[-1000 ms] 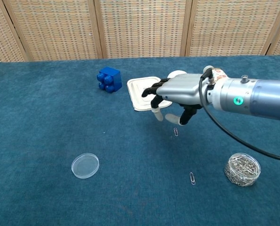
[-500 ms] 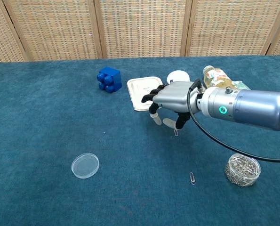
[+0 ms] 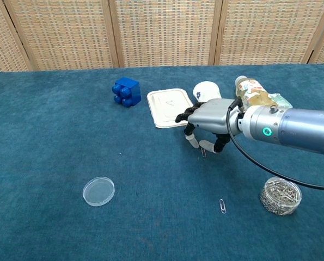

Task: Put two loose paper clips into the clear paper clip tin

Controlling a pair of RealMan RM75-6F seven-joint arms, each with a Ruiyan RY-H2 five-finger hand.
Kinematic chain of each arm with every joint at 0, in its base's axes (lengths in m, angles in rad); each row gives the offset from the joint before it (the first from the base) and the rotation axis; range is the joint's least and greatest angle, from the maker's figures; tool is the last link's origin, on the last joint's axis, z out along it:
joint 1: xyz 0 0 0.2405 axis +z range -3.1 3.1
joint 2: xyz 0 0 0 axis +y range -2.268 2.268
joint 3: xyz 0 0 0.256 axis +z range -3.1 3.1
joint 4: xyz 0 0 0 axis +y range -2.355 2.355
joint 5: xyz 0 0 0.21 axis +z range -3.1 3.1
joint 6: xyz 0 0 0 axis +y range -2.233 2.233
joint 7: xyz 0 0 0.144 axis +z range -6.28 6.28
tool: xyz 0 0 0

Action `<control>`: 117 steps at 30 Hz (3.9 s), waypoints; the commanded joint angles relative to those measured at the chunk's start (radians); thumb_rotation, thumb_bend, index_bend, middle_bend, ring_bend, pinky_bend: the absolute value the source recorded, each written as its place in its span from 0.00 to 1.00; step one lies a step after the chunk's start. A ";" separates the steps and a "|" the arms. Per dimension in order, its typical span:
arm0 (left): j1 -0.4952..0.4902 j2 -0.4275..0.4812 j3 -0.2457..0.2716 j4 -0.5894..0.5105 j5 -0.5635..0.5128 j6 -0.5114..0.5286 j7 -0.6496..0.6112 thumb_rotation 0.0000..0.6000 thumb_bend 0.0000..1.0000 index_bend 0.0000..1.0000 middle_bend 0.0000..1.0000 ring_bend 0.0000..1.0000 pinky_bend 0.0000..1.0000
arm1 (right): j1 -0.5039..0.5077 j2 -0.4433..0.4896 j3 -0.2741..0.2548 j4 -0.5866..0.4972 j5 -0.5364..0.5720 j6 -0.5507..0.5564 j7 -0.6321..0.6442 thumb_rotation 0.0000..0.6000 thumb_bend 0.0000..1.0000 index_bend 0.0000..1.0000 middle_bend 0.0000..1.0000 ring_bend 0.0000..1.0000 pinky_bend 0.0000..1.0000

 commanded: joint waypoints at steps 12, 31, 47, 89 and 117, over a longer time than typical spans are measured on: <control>-0.001 0.000 0.000 0.002 -0.002 -0.001 -0.002 1.00 0.00 0.00 0.00 0.00 0.00 | -0.016 0.044 -0.026 -0.031 0.030 -0.014 -0.037 1.00 0.62 0.55 0.07 0.00 0.00; -0.001 -0.002 0.003 0.003 -0.001 0.000 0.005 1.00 0.00 0.00 0.00 0.00 0.00 | -0.049 0.052 0.021 -0.086 0.068 0.027 0.101 1.00 0.30 0.55 0.07 0.00 0.00; -0.002 0.000 0.003 0.007 -0.004 -0.005 -0.003 1.00 0.00 0.00 0.00 0.00 0.00 | -0.053 0.014 0.032 -0.061 0.046 0.062 0.145 1.00 0.00 0.30 0.07 0.00 0.00; -0.004 0.000 0.003 0.006 -0.005 -0.007 -0.002 1.00 0.00 0.00 0.00 0.00 0.00 | -0.055 -0.022 0.016 0.001 0.042 0.038 0.148 1.00 0.28 0.51 0.07 0.00 0.00; -0.007 -0.002 0.003 0.008 -0.011 -0.013 -0.003 1.00 0.00 0.00 0.00 0.00 0.00 | -0.050 -0.039 0.009 0.026 0.059 0.015 0.101 1.00 0.43 0.61 0.07 0.00 0.00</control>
